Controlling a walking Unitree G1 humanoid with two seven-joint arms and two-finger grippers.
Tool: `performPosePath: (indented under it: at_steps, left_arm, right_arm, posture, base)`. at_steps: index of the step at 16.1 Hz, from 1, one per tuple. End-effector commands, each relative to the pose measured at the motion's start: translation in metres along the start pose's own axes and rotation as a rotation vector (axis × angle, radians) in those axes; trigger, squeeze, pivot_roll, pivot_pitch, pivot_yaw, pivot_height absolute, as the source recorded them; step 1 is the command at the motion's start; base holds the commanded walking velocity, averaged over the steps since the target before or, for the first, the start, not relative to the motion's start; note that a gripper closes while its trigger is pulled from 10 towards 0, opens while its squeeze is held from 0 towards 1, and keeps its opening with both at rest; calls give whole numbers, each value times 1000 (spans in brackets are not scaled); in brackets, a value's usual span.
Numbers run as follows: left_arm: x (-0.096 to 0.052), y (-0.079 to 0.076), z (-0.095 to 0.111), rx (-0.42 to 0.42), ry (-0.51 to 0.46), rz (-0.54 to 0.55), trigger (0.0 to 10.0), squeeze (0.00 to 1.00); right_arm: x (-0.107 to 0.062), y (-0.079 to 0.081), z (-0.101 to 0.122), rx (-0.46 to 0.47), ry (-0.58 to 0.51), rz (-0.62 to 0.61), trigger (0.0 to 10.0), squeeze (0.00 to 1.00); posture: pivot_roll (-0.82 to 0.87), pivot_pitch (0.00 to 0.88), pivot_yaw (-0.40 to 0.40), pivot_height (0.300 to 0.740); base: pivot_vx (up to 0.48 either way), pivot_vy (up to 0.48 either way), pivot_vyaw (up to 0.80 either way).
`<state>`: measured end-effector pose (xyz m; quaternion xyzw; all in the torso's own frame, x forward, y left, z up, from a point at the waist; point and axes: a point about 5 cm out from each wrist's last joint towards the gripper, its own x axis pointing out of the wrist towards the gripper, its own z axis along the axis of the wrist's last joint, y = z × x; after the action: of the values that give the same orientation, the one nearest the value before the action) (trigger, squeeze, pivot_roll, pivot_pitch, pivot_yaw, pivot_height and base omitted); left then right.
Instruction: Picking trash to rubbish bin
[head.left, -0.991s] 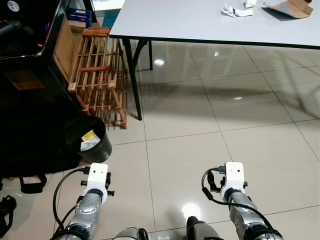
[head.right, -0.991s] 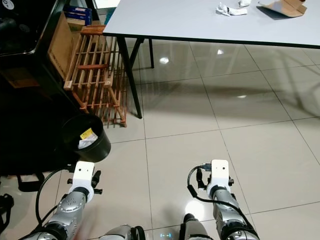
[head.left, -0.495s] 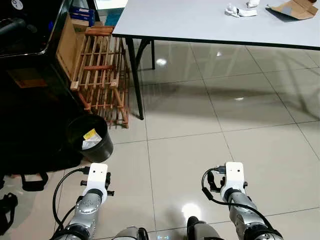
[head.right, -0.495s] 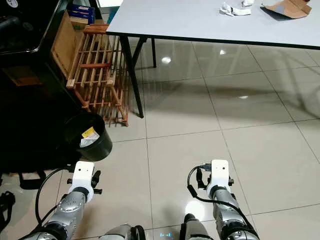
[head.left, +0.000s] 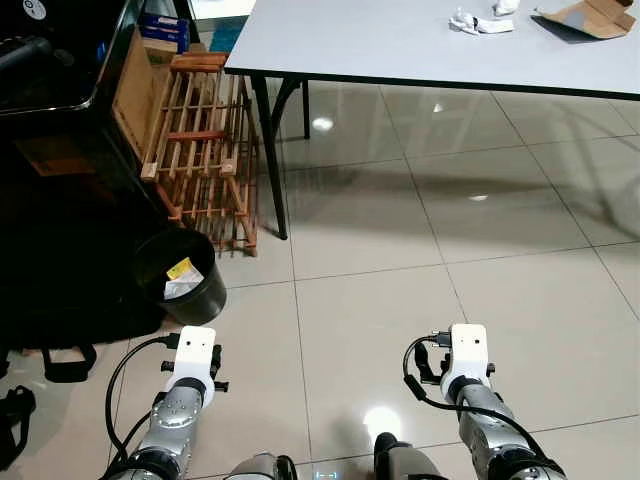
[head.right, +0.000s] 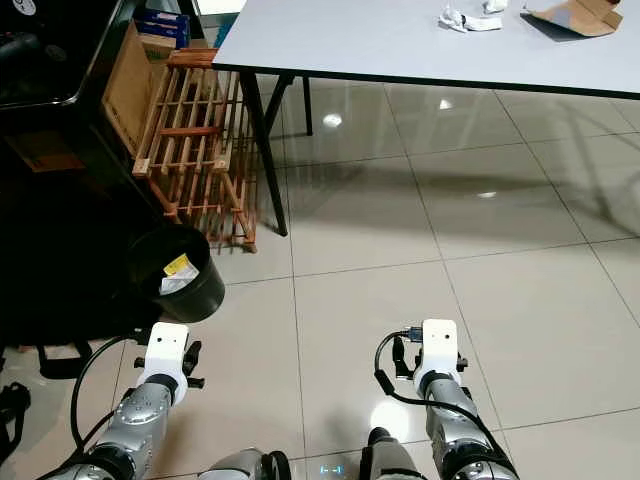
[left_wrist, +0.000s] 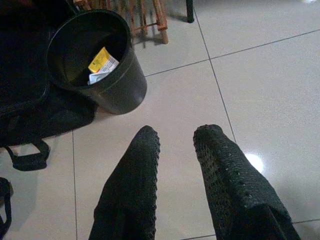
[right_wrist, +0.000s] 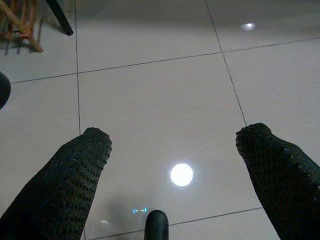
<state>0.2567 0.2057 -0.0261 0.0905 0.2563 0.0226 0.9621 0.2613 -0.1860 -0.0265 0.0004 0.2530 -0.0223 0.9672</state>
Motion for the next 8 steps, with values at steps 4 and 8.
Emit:
performPosePath:
  at_steps: [4, 8]
  left_arm:
    - [-2, 2, -8, 2, 36, -1, 10000, 0]
    - [-2, 2, -6, -2, 28, -9, 10000, 0]
  right_arm:
    - [-4, 2, -10, 4, 28, 6, 10000, 0]
    - [-4, 2, -10, 7, 26, 2, 10000, 0]
  posture:
    - [-32, 138, 80, 740]
    - [-34, 132, 84, 740]
  base:
    - [0, 0, 0]
    - [0, 0, 0]
